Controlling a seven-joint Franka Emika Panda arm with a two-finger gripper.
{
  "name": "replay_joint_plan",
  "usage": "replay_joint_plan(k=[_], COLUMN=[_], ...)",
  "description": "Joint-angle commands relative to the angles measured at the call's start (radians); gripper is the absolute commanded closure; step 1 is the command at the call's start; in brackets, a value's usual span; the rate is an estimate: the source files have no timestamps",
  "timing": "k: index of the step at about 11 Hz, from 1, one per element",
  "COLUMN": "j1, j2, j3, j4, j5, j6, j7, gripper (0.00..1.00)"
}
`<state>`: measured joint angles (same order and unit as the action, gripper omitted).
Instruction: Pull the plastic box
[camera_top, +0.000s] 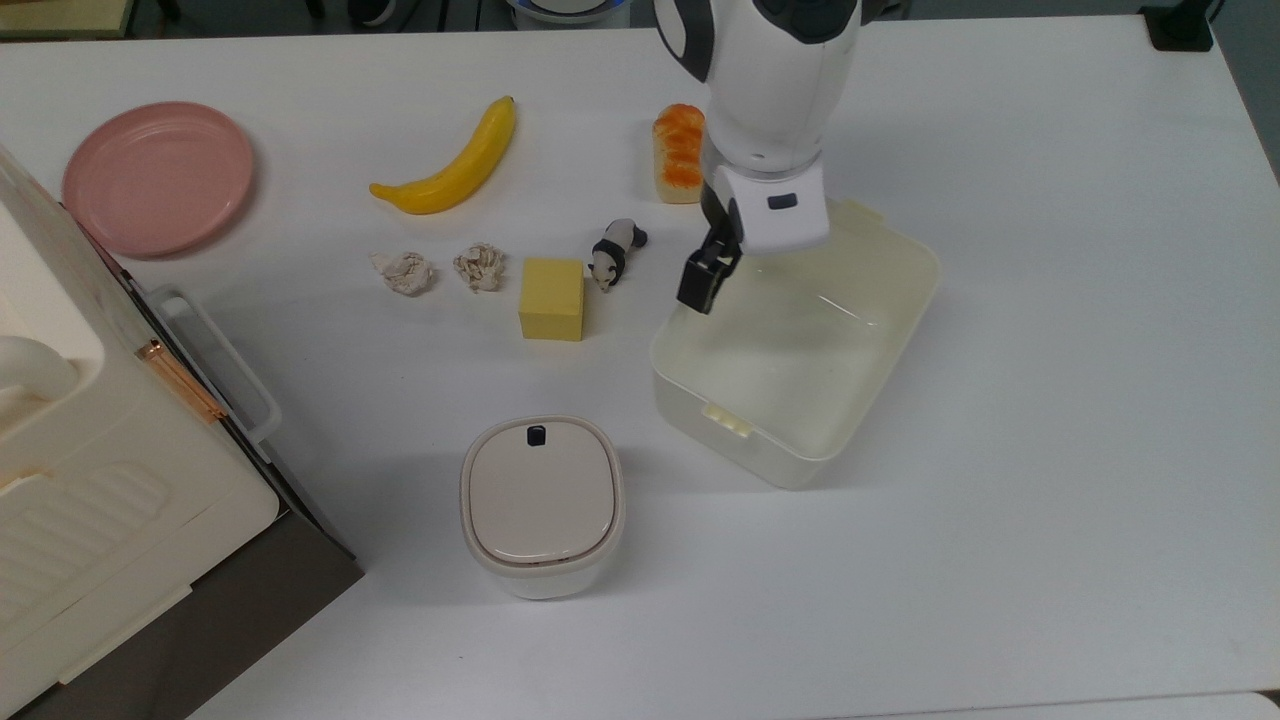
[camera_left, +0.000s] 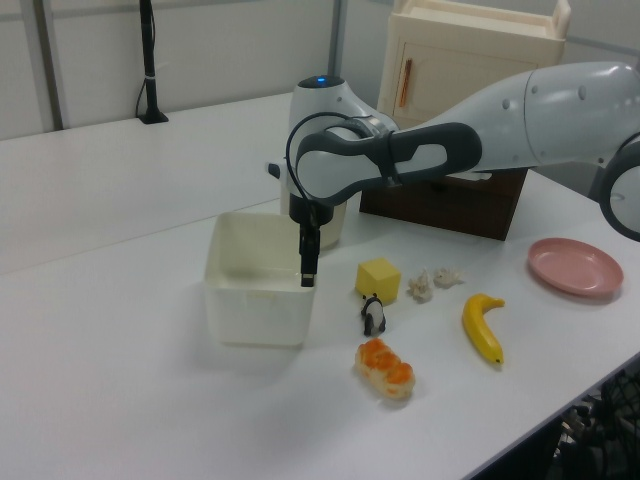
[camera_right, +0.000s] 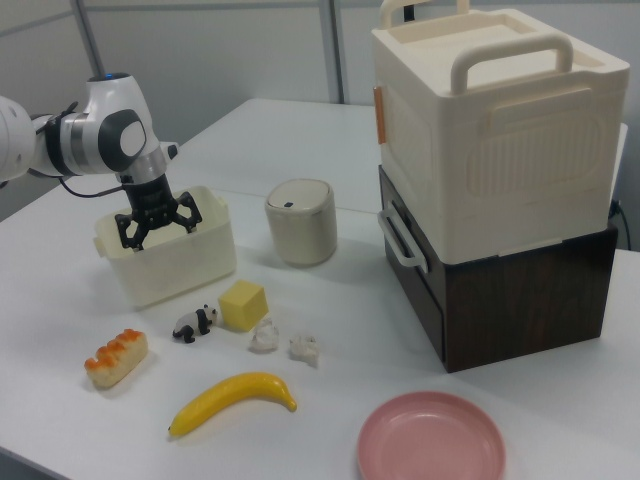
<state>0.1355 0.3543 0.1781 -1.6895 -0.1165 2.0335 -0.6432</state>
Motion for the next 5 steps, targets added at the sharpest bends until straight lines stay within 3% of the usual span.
replay_joint_plan(k=[1,5], j1=[0.003,-0.022], j2=[-0.055,-0.081], j3=[-0.037,-0.037], j4=[-0.052,-0.079], j5=[-0.046,-0.072], j6=[-0.042,-0.049], j7=[0.02,0.019], gripper=[0.0,0.0])
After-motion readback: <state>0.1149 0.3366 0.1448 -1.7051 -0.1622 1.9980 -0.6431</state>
